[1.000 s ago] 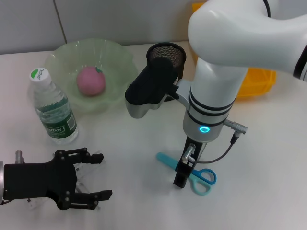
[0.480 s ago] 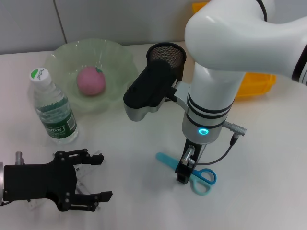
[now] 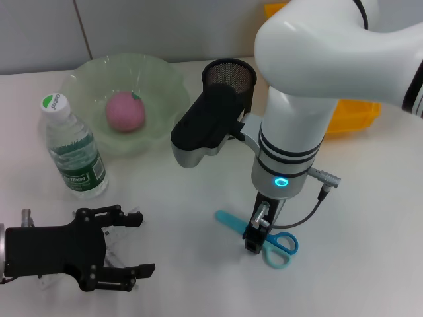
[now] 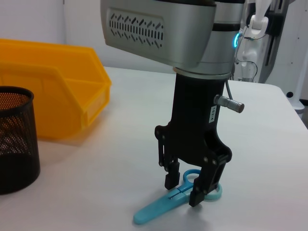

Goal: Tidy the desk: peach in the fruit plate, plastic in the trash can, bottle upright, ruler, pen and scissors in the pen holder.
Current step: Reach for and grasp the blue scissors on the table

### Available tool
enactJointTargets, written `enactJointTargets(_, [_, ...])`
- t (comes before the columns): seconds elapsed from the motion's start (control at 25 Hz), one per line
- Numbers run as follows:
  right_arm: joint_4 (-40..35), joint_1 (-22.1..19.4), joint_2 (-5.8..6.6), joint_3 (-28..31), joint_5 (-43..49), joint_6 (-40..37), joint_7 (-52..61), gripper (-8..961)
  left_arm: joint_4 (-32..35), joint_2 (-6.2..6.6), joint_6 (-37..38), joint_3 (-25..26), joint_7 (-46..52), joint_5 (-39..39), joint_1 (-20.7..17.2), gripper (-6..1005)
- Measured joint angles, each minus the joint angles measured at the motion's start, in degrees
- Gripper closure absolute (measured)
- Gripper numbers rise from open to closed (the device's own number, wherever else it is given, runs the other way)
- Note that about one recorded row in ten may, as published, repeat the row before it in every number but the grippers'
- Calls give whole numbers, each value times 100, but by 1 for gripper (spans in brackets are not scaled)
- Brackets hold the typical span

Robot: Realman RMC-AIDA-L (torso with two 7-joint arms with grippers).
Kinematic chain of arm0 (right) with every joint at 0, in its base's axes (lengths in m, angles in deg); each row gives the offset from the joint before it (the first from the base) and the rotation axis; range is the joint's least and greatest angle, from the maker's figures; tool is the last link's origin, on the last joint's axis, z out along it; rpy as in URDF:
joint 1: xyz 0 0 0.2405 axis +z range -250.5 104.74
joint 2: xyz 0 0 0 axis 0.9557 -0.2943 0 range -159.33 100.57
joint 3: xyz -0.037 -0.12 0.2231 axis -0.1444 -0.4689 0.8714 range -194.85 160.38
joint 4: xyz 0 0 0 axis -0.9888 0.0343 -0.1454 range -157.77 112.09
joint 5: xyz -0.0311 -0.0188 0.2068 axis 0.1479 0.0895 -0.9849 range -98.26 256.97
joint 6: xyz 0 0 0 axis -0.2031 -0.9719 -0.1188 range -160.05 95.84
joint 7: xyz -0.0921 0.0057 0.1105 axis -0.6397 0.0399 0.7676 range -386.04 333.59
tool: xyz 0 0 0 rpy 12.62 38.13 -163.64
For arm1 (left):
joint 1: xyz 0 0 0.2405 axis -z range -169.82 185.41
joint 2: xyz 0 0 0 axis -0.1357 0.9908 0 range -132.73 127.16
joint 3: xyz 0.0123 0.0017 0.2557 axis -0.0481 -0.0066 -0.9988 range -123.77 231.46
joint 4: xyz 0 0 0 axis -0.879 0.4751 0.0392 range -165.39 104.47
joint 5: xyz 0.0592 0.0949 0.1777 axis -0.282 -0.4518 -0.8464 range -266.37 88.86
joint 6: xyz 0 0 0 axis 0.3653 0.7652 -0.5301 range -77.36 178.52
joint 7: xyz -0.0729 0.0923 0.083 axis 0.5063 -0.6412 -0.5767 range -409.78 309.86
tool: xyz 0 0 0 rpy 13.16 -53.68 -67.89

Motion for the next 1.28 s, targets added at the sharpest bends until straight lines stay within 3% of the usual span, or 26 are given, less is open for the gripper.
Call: enactJointTargets(1.28, [10, 0, 0, 0, 0, 44, -1, 605, 19, 0, 0, 0, 0, 22, 9, 168])
